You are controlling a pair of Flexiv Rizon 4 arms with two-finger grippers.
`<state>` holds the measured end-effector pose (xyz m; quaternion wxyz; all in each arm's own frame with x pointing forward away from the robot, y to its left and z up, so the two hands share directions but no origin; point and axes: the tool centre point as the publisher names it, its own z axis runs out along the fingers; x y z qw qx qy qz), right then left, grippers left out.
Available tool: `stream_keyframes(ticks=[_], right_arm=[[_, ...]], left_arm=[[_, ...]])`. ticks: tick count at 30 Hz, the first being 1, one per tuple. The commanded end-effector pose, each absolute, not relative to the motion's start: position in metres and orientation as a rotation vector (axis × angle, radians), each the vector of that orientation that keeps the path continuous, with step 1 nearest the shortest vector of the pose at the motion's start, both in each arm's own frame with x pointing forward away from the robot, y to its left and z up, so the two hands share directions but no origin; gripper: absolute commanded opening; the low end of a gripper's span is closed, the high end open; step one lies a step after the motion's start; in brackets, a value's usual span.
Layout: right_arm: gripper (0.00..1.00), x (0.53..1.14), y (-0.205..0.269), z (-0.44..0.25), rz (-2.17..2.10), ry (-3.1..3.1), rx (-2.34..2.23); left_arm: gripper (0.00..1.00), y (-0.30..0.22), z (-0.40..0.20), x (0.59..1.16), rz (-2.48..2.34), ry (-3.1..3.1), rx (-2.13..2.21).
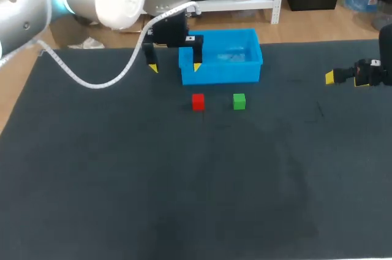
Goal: Use the left arm to pick the red cube and place it into the blue plastic box first, then use the right arm to grasp the green cube and put it into the same blue plastic box after the first action is fully finished.
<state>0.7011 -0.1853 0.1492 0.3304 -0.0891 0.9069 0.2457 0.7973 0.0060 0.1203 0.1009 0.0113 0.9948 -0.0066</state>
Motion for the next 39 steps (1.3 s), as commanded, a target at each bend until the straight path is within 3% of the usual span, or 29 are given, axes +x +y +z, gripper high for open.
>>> stream_keyframes(ticks=[1,39], right_arm=[[1.0,0.701,-0.185,0.15,0.639,2.373,-0.232],[1.0,0.701,-0.185,0.15,0.639,2.373,-0.232]], left_arm=[[1.0,-0.003,0.12,0.807,-0.019,2.958,0.036],[1.0,-0.046,0.073,0.809,-0.034,3.035,0.075]])
